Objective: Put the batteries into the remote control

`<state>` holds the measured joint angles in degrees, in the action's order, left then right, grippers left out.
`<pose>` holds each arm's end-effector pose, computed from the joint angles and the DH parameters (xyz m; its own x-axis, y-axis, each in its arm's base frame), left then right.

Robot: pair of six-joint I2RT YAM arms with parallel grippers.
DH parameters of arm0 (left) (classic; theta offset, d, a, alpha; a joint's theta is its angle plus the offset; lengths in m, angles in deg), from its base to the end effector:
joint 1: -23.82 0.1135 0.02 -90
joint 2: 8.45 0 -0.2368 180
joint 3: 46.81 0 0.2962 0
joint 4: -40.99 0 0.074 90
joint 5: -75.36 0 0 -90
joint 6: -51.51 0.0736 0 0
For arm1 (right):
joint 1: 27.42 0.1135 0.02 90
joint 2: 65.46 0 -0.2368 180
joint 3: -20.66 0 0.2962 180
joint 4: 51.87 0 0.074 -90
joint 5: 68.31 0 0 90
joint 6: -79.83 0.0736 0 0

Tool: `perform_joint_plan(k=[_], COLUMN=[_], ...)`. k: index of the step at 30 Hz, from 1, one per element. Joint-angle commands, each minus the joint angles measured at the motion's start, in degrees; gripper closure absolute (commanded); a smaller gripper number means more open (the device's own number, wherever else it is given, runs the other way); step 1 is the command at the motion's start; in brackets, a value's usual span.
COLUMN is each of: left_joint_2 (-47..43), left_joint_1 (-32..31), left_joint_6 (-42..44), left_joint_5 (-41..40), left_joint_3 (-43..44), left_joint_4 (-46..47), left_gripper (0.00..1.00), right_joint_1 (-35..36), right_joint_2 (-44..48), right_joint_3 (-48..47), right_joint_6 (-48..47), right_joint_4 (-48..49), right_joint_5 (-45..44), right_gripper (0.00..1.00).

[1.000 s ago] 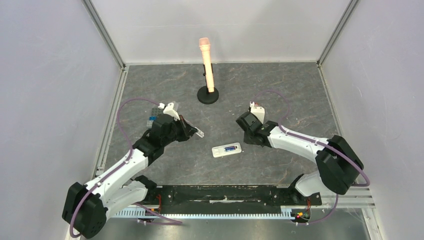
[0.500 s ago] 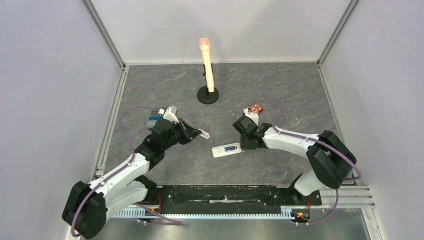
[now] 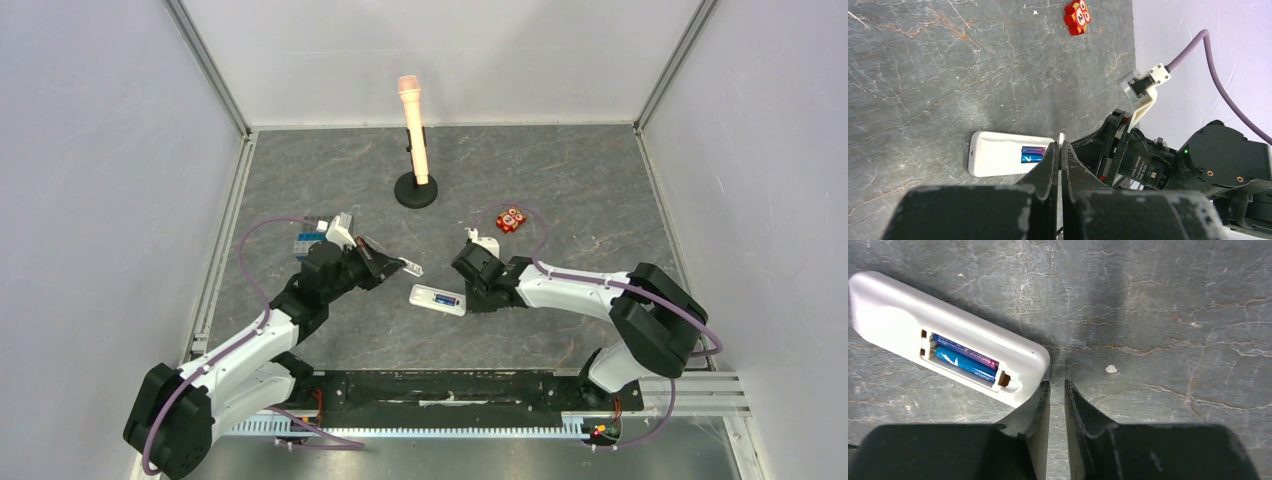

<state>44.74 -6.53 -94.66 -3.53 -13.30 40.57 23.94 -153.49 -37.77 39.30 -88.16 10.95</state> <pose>0.2468 -0.1610 0.1531 -0.7067 -0.5308 -0.4678 0.1166 0.5648 -0.8170 0.2163 0.2485 0.0703 -0.9175 0.0482 -0.3947 -0.0346 0.9792 0.1999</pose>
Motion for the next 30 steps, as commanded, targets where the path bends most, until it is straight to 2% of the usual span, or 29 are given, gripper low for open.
perform_joint_plan(k=[1,4,7,9,11,13,15,23,30], left_joint_2=[-0.87,-1.09,-1.16,-1.27,-1.42,-1.65,-1.63,-2.21,-2.4], left_joint_1=[0.2,0.2,0.16,0.2,0.2,0.13,0.2,0.16,0.2], left_joint_6=[-2.11,-2.26,-3.26,-4.56,-6.41,-8.69,-11.22,-17.92,-21.29], left_joint_5=[2.19,3.74,5.55,6.1,6.46,7.02,7.87,10.06,10.84], left_joint_3=[-0.62,-1.14,-2.25,-2.56,-2.59,-2.58,-2.58,-3.53,-4.49], left_joint_4=[3.82,5.08,7.81,8.45,8.43,8.32,8.54,11.7,15.59], left_gripper=[0.98,0.98,0.98,0.98,0.98,0.98,0.98,0.98,0.98], right_joint_1=[-0.02,0.0,-0.02,-0.08,-0.06,-0.1,-0.05,0.06,0.06], right_joint_2=[4.74,10.42,17.92,22.51,25.8,27.65,27.67,23.48,19.07], right_joint_3=[0.06,1.61,5.09,7.97,12.03,16.99,19.91,20.57,19.4], right_joint_6=[2.75,4.04,4.69,6.38,9.14,13.73,18.16,23.89,26.83], right_joint_4=[0.19,0.28,7.41,14.39,23.73,35.97,44.35,59.92,61.87], right_joint_5=[-1.04,-1.36,1.43,4.57,7.97,10.45,12.54,13.47,15.26], right_gripper=[0.8,0.74,0.66,0.59,0.47,0.39,0.34,0.32,0.37])
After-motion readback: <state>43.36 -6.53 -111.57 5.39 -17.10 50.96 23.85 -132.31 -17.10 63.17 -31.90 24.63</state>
